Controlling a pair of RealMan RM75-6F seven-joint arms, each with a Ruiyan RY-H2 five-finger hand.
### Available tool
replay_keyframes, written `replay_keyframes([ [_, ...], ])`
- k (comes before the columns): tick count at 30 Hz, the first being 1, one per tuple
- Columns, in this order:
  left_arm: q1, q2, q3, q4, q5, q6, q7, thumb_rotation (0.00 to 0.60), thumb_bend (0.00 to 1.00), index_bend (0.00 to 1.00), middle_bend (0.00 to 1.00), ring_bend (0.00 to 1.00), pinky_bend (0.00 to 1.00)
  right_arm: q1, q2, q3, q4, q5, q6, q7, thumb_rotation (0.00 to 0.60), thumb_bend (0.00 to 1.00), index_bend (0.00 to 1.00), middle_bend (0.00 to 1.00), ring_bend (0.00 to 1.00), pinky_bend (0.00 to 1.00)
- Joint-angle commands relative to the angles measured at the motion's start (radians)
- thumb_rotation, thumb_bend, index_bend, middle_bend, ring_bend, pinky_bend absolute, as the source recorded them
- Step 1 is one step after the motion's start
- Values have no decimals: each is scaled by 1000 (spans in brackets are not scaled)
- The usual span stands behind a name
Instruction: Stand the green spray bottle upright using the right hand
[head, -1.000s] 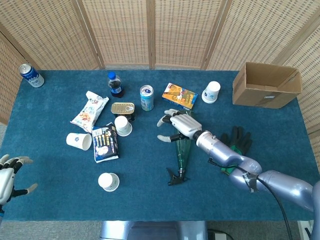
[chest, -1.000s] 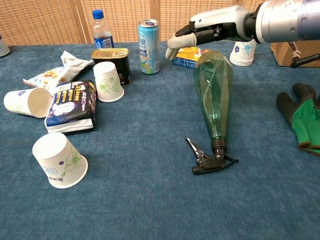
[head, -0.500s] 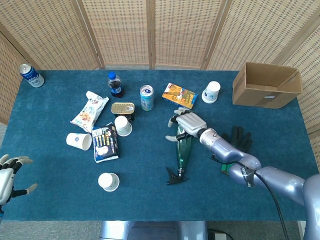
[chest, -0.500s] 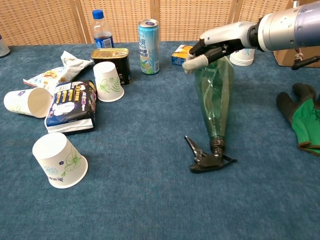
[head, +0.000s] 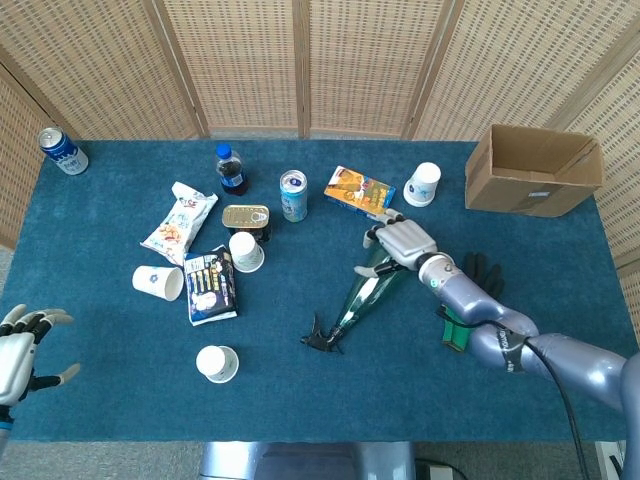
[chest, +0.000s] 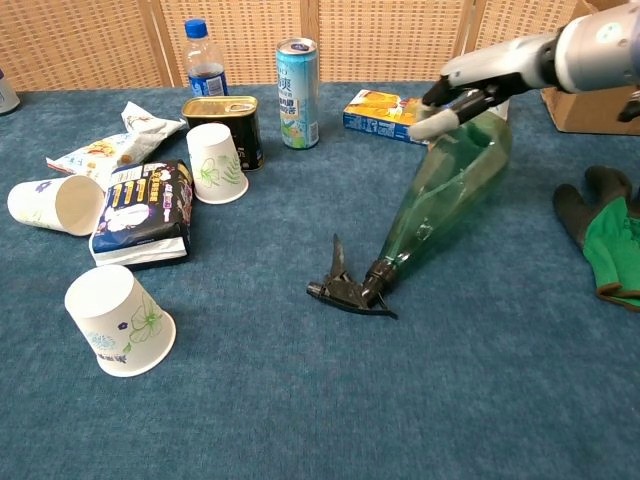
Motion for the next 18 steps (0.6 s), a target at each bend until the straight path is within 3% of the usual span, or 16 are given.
replay_keyframes([
  [1,-8,-4,-2,3,6,-7,0,598,182,292,270,217,1,-14,51,-37,-54,78,38,-59,189,305,302,287,61,12],
  [9,-24,-8,-5,6,22,-16,-4,596,183,291,269,216,0,-37,108,-92,-124,194,95,-133,186,301,301,288,62,16],
  [18,-33,-10,-5,5,33,-18,-5,598,182,290,268,215,0,-66,169,-114,-191,232,131,-153,181,298,300,288,66,21],
])
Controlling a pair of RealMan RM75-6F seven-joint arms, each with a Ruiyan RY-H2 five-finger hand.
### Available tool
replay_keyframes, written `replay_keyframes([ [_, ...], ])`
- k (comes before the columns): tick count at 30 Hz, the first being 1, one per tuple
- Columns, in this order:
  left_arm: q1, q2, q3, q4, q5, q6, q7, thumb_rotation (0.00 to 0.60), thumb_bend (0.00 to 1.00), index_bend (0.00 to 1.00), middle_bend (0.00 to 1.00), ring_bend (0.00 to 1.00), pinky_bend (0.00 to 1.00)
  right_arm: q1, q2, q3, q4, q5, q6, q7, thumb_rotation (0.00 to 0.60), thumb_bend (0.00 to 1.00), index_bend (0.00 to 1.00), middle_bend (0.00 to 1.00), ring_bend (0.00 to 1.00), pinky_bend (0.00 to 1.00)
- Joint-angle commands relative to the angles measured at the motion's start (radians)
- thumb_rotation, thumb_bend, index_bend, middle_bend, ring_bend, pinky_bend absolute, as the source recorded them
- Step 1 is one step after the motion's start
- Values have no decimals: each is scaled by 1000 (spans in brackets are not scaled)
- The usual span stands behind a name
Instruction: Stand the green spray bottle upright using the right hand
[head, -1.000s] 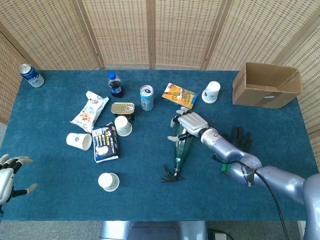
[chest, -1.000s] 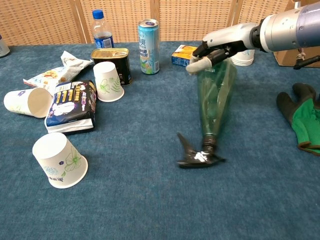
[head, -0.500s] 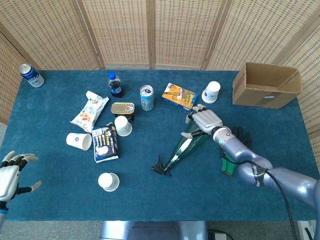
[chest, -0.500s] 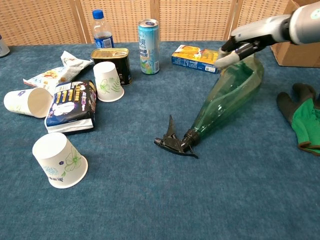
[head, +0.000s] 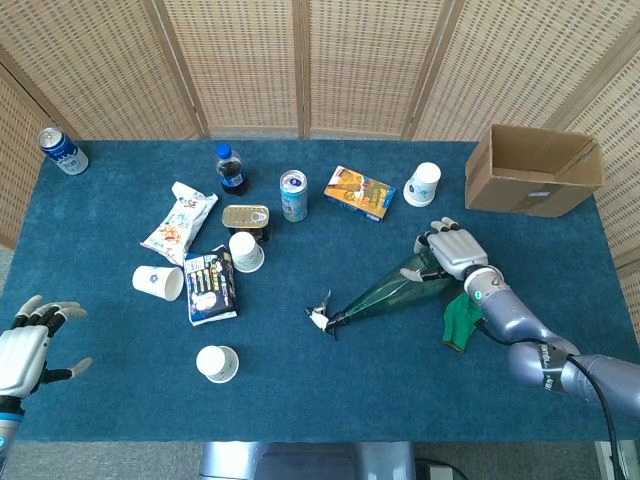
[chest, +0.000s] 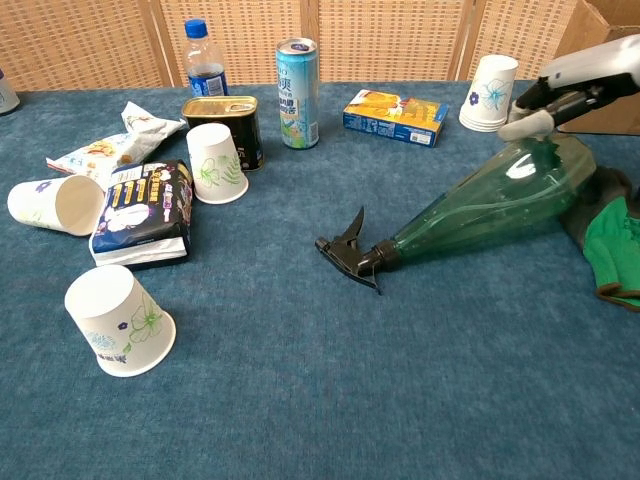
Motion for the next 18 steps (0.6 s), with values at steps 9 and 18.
replay_keyframes([
  [9,-1,-5,2,-9,22,18,-7,594,183,283,268,215,0,-53,55,93,-118,-132,109,86,183,299,226,259,36,21],
  [18,6,-9,11,5,28,24,-26,597,183,285,269,214,0,-123,12,75,-169,-401,214,75,315,273,191,223,0,21],
])
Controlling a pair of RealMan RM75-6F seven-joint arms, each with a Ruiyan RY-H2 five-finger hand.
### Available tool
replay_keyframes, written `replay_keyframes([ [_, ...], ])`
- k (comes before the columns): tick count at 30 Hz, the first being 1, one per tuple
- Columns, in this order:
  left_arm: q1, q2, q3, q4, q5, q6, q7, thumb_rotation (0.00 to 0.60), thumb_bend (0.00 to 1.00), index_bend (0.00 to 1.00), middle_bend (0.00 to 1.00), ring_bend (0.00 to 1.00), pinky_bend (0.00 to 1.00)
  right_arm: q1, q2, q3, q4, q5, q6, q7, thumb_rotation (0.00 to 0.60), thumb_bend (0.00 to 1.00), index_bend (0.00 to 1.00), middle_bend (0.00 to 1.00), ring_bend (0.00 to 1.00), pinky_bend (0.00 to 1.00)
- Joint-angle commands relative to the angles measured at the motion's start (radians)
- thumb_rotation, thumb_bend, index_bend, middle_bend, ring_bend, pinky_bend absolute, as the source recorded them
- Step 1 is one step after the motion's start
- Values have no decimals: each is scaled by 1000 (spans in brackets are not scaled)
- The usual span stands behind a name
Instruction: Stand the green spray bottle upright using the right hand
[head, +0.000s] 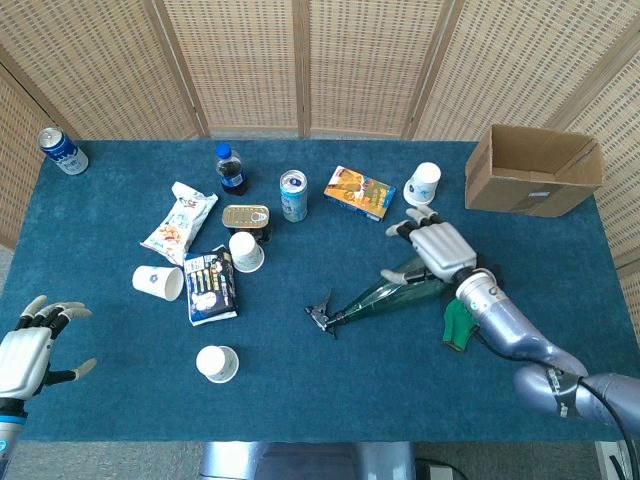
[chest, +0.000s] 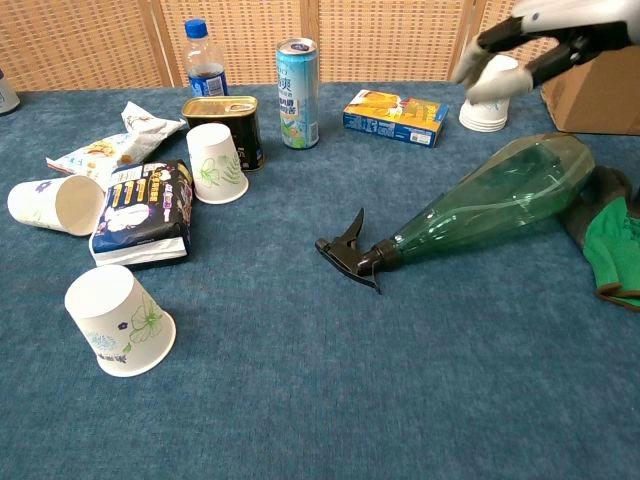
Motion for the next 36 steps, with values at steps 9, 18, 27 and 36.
replay_keyframes([
  [9,-6,2,-3,12,-5,-7,-10,597,183,291,268,215,0,-56,-80,-60,-35,-100,78,-188,491,224,182,214,0,19],
  [18,-13,37,-7,-3,55,27,-63,597,183,293,271,215,0,-64,-180,-87,-28,-40,92,-354,600,211,220,244,16,19],
  [27,-15,49,-4,4,56,24,-87,597,183,289,269,215,0,-42,-257,-74,-4,18,92,-470,600,198,230,251,25,20],
  [36,-19,46,-3,15,50,15,-96,598,183,288,268,214,0,-25,-310,-74,29,55,101,-551,600,195,234,251,28,20],
])
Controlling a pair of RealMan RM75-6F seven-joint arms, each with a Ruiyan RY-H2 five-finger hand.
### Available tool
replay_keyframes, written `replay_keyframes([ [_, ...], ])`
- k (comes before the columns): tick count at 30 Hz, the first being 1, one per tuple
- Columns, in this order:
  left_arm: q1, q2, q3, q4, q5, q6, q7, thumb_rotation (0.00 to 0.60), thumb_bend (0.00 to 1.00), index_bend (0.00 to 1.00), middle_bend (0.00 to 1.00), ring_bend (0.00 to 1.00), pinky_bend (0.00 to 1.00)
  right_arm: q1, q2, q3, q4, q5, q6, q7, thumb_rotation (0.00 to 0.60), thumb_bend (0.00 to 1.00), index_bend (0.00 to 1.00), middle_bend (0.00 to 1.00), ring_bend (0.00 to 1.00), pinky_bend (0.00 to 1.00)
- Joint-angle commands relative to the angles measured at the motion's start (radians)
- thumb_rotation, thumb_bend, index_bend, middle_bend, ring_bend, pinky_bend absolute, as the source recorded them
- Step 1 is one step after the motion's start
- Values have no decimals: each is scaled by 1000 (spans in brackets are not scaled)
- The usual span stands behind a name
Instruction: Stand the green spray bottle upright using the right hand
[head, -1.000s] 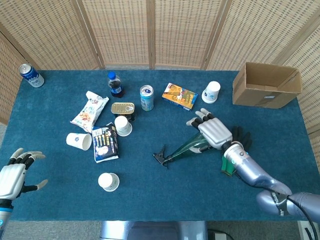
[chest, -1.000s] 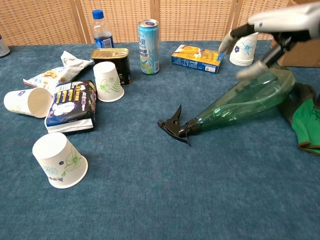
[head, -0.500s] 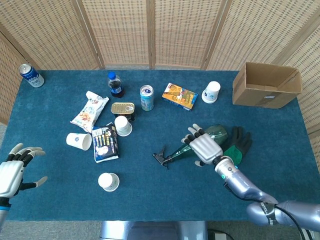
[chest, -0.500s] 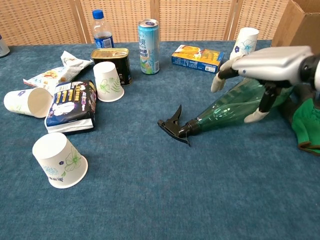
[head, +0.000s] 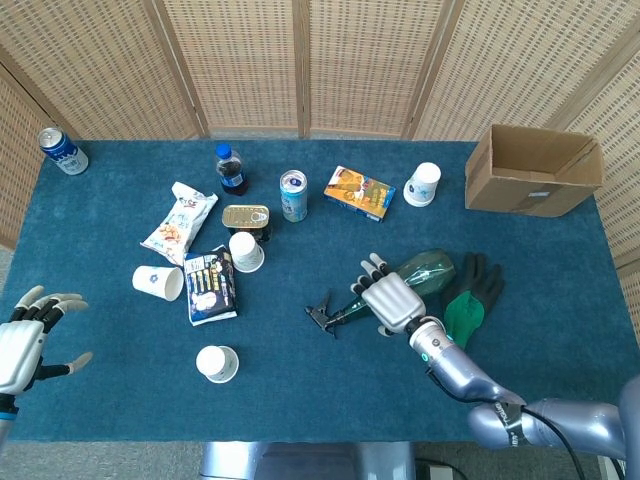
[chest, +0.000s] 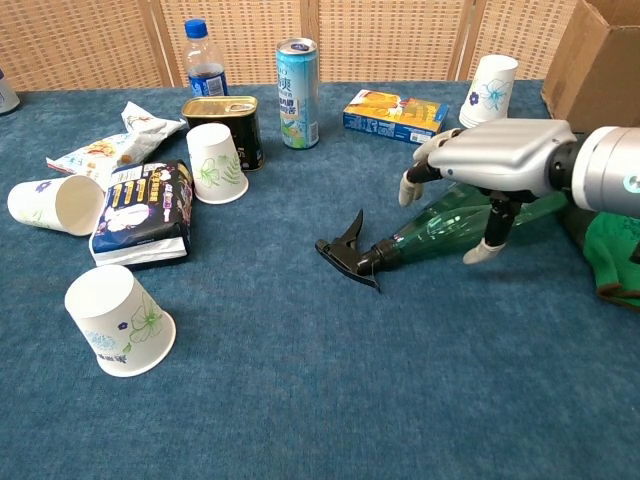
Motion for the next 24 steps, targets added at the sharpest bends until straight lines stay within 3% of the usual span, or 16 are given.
replay_keyframes([
  [1,-1,0,0,4,-2,-2,-3,597,183,287,268,214,0,4,-20,-2,17,11,4,-20,600,194,235,251,28,20],
  [10,0,-7,4,23,-12,-11,-20,597,182,286,268,214,0,2,-62,-18,49,13,17,-68,600,181,257,264,46,20],
  [16,-1,-11,5,33,-11,-11,-29,596,183,286,268,214,0,2,-65,-18,41,17,22,-86,600,149,347,316,96,49],
  [24,-1,-16,7,42,-14,-14,-35,596,183,286,268,214,0,9,-63,-8,29,25,17,-95,600,137,439,391,184,254],
])
